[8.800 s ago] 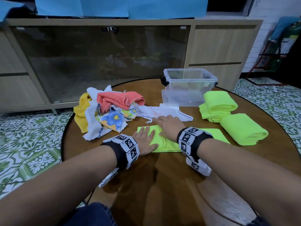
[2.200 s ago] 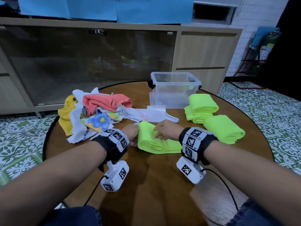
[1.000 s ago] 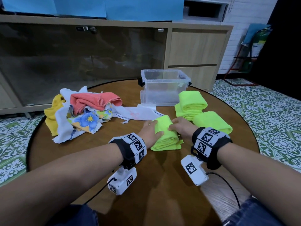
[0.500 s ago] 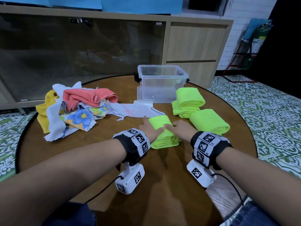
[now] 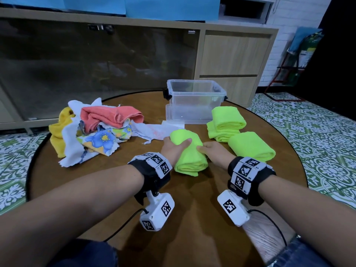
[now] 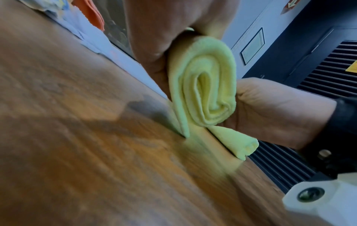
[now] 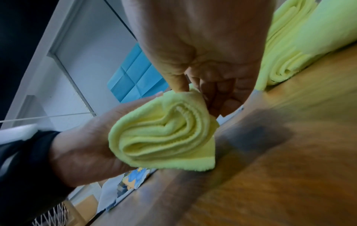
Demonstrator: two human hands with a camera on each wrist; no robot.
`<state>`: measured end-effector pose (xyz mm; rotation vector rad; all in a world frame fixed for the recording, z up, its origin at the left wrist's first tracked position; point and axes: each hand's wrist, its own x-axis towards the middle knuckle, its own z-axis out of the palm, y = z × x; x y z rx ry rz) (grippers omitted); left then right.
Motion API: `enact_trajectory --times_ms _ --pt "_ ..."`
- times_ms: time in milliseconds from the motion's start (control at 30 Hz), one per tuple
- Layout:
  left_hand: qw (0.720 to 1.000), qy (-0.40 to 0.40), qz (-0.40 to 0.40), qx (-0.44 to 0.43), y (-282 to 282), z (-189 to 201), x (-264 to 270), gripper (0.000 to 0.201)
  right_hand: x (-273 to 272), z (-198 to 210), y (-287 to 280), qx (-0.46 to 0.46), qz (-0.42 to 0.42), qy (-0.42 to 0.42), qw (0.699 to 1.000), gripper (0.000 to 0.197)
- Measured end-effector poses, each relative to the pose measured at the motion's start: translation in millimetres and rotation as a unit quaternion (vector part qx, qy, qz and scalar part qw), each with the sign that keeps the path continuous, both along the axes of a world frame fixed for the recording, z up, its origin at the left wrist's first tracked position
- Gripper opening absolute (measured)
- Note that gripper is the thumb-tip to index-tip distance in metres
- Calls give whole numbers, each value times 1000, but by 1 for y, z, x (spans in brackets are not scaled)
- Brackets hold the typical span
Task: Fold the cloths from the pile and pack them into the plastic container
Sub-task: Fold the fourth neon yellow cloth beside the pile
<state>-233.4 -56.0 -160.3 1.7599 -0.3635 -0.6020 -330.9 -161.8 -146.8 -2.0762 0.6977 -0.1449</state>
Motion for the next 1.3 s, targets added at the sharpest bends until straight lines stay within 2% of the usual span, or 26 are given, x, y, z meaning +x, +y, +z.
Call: enact_trajectory --times_ms 167,367,467,567,600,667,733,767,833,900,1033,1133,1167,1233,1300 --pt "999 -39 17 -29 9 7 7 78 7 2 4 38 11 -30 999 30" --pt "997 -64 21 -49 18 14 15 75 9 9 10 128 4 -66 990 31" --pt "995 -76 18 -61 21 18 13 68 15 13 15 128 -21 -75 989 24" --pt "993 -78 18 -90 18 22 16 62 20 7 22 240 -24 -142 960 45" --pt "992 -80 18 -95 17 24 16 63 20 7 26 284 -14 -168 944 47" --pt "992 -80 16 -97 18 24 17 66 19 6 29 311 -4 -200 929 46" --pt "993 -79 17 -82 19 23 16 66 20 9 28 269 -20 -201 942 42" --pt "994 -79 18 -73 20 21 15 68 21 11 26 221 -35 -184 957 41" --pt "995 -75 15 -61 19 20 12 72 23 12 23 79 -53 -127 987 40" --pt "997 -57 13 -50 16 20 10 73 25 8 16 -31 -49 -97 994 38" --pt "999 -11 20 -30 14 17 4 69 24 4 1 -95 -80 -80 989 40" --pt "996 10 -84 -28 16 13 -4 73 13 6 -17 -90 -112 -47 988 36" --pt "991 -13 -129 -10 16 12 -6 73 8 6 -25 -83 -130 -31 988 29" --pt "963 -133 -221 77 15 10 -8 68 -3 8 -36 -60 -175 -8 983 37" --pt "902 -266 -281 191 12 8 -6 63 -11 8 -47 -61 -200 -1 978 41"
